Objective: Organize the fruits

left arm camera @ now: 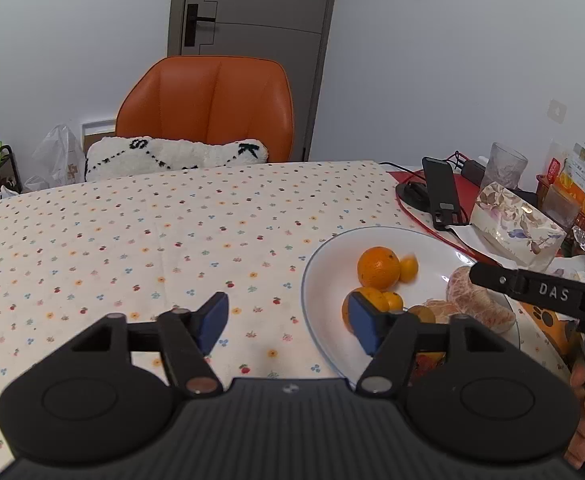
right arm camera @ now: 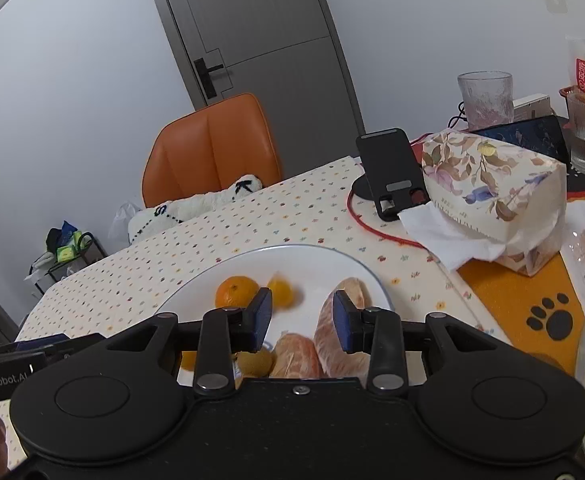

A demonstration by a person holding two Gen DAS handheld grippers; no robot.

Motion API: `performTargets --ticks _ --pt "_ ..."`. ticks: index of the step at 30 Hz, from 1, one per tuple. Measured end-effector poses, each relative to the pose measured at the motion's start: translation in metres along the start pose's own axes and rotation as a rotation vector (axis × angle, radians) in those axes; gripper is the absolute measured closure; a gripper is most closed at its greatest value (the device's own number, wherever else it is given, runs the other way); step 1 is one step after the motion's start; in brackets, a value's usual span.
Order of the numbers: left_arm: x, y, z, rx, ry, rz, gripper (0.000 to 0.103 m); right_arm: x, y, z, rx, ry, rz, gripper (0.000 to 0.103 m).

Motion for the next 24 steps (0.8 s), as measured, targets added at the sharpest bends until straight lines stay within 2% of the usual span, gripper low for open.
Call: performTargets --ticks 6,12,20,24 --pt "-0.014 -0.001 0.009 -0.005 -0.022 -0.019 0.028 -0.011 0.003 0.009 0.0 -0.025 0.003 0.06" --pt "-0.034 -0.002 0.023 -0.023 -0.049 -0.05 0.023 -0.021 0.005 0.028 -0.017 -0.062 -0.002 0.047" --pt "-0.064 -0.006 0.047 -0.076 -0.097 -0.1 0.016 -0.037 0.004 0.052 -0.05 -0.105 -0.02 0.026" --pt "-0.077 -0.006 0.055 -0.091 -0.104 -0.1 0.011 -0.046 0.004 0.063 -0.067 -0.127 -0.03 0.022"
Point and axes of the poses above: each gripper's, at about its wrist camera, not at the fingertips, and x roughly the way its jaws point, z to its left, y to its underside, the point moved 3 cm from there along x, roughly the way its jaws point, and after that the axes turned 10 degrees about -x, right-handed, at the moved point
